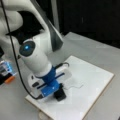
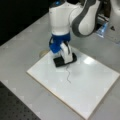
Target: Erasing curve lines
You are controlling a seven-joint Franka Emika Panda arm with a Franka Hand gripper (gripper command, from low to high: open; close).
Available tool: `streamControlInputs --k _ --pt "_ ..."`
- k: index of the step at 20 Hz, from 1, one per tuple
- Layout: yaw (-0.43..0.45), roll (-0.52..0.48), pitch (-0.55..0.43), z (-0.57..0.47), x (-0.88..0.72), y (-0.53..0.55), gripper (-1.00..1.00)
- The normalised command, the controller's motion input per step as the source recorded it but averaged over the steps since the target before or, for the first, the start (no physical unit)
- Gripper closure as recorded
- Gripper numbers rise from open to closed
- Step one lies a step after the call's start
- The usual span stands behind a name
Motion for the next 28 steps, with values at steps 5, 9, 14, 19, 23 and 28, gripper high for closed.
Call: streamControlInputs --k 5,9,14,19,23,28 --pt "-0.045 0.081 -0.031 -0.21 -0.06 -0.02 1.0" --pt "-0.09 0.077 -0.052 -0.27 -0.03 0.1 1.0" --pt "-0.123 0.094 -0.072 -0.33 0.11 0.27 1.0" --pt "-0.153 0.113 -0.071 -0.4 0.27 0.3 1.0" --pt "-0.133 0.112 -0.007 -0.41 0.33 0.15 1.0" --pt "-0.092 0.153 0.054 -0.39 0.43 0.04 1.0"
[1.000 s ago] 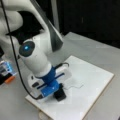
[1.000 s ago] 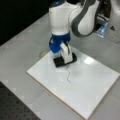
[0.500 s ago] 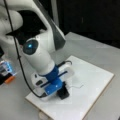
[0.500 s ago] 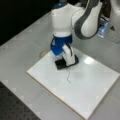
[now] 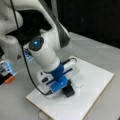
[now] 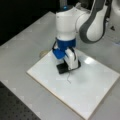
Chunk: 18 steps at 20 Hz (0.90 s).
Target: Erasing curve lines
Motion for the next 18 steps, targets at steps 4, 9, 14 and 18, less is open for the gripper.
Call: streamControlInputs --k 4,9,14,18 --pt "-0.063 0.176 0.071 -0.44 0.62 0.07 1.0" --pt "-0.1 0.164 0.092 -0.45 0.67 0.13 1.0" --pt "-0.14 0.125 0.115 -0.46 0.68 0.17 1.0" --pt "-0.107 0.076 0.131 -0.42 0.74 0.23 1.0"
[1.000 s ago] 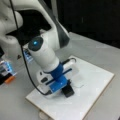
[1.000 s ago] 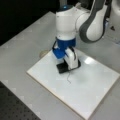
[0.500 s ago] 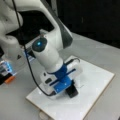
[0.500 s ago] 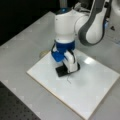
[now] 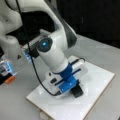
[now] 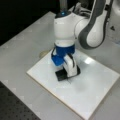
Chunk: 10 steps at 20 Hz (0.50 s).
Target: Erasing curve lines
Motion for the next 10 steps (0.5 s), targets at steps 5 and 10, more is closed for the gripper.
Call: streamControlInputs --k 5,10 --pt "-0.054 0.077 0.137 -0.4 0.74 0.26 1.0" --pt "-0.003 0.082 0.146 -0.4 0.68 0.16 1.0"
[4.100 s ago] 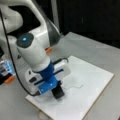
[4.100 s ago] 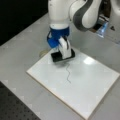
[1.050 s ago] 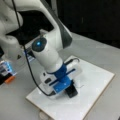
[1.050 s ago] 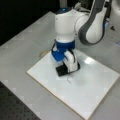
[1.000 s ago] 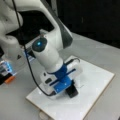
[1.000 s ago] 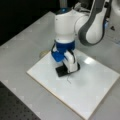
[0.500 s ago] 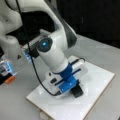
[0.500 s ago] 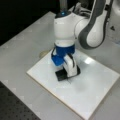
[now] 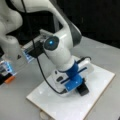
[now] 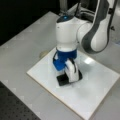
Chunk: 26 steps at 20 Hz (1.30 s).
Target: Erasing curve lines
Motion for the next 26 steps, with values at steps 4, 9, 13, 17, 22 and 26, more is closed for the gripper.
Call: streamControlInputs --k 4,9,13,17,22,26 --pt "-0.006 0.081 0.16 -0.38 0.68 0.16 1.0" --pt "-0.023 0.064 0.186 -0.33 0.69 0.2 1.0" --pt "-0.038 0.057 0.196 -0.32 0.69 0.24 1.0" --pt "-0.047 0.048 0.198 -0.31 0.68 0.32 1.0" --pt "-0.078 0.023 0.215 -0.26 0.64 0.45 1.0" --pt "-0.06 -0.016 0.226 -0.19 0.54 0.39 1.0"
